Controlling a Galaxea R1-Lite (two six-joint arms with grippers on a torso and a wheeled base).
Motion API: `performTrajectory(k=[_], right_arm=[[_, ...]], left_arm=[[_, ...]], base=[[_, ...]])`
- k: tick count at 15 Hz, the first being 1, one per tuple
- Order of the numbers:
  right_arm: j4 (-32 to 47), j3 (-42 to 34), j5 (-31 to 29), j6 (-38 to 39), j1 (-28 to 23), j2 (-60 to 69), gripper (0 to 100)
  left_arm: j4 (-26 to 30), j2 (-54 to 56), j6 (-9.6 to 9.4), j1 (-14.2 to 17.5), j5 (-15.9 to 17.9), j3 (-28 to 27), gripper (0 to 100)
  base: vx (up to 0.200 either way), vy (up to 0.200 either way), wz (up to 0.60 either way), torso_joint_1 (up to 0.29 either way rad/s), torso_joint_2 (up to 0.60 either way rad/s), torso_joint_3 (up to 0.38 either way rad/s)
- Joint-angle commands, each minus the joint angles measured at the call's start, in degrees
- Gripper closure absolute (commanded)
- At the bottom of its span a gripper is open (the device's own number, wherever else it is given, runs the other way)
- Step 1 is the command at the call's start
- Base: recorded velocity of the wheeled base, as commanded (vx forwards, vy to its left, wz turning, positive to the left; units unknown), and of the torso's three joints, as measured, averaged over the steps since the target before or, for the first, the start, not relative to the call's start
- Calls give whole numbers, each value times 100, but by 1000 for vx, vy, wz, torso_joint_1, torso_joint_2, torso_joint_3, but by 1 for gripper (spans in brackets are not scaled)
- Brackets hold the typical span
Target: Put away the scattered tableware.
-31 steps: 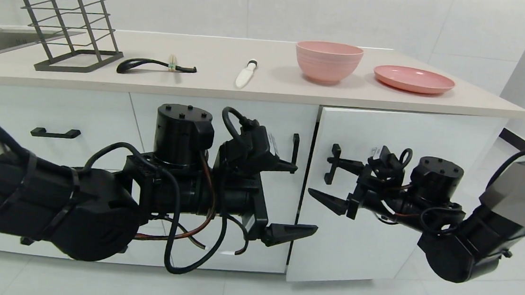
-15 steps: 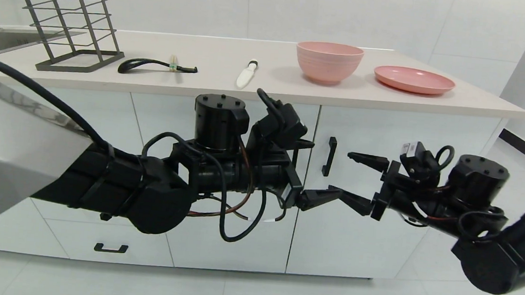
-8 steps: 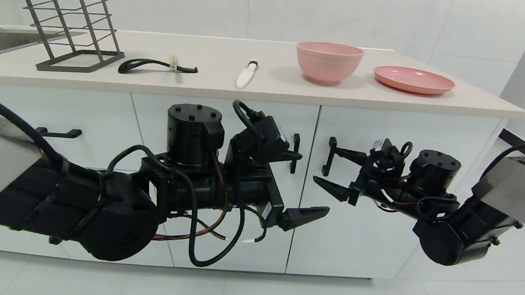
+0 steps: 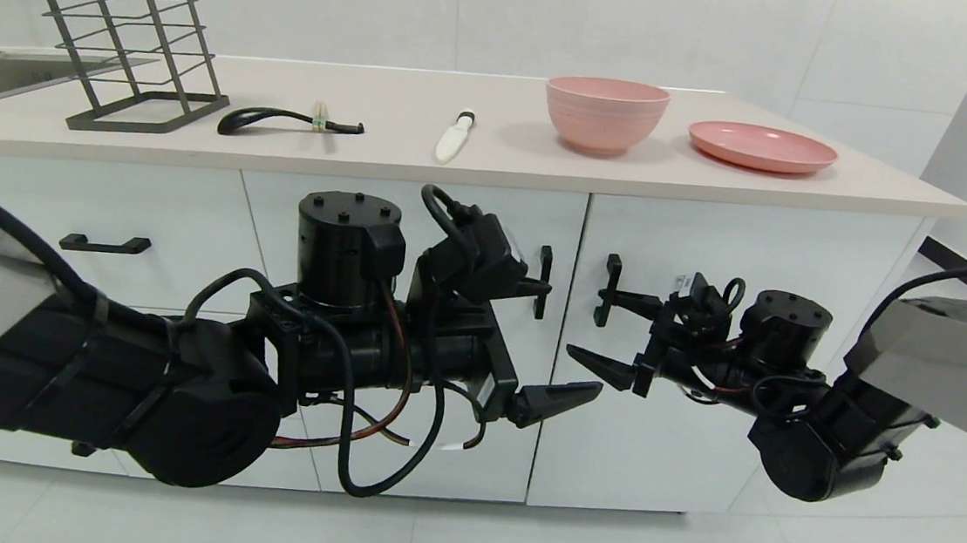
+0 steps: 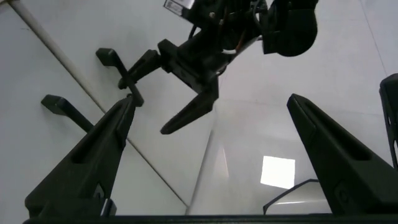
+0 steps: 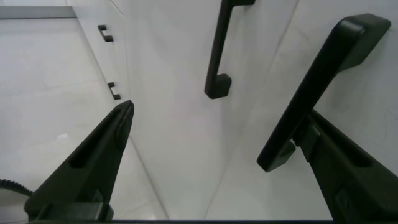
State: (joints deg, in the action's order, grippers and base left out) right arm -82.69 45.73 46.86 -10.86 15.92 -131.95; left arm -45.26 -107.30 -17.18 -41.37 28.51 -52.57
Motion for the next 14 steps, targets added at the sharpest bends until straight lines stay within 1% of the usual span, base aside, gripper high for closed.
performTrajectory(k=[1,4,5,6,7,8,10,11,12,14], right_arm=[[-54,-284,122,-4,25,222,0],[-204,-855,236,-4,60,644,0],[-213,-1312,324,-12,51,987,0],[-257,-1778,561,-39,-1,1268,0],[-353,-2121,675,-39,-10,1435,0],[-380,-2411,746,-39,-36,1629,0],[-380,-2665,851,-48,-54,1884,0],[-380,-2859,886,-56,-63,2051,0],[-380,-2929,886,-65,-54,2095,0],[-380,-3079,895,-100,-54,2218,0]], left_arm=[[0,-10,13,7,-65,-34,0],[0,-54,30,7,-109,-70,0],[0,-133,30,7,-171,-149,0],[0,-247,57,-2,-382,-333,0],[9,-379,65,-37,-478,-562,0],[18,-546,65,-72,-487,-817,0],[18,-740,65,-196,-470,-1063,0],[18,-880,74,-345,-452,-1159,0],[26,-924,74,-398,-461,-1195,0],[26,-1144,92,-503,-434,-1546,0]], base=[[0,0,0,0,0,0],[0,0,0,0,0,0],[0,0,0,0,0,0],[0,0,0,0,0,0],[0,0,0,0,0,0],[0,0,0,0,0,0],[0,0,0,0,0,0],[0,0,0,0,0,0],[0,0,0,0,0,0],[0,0,0,0,0,0]])
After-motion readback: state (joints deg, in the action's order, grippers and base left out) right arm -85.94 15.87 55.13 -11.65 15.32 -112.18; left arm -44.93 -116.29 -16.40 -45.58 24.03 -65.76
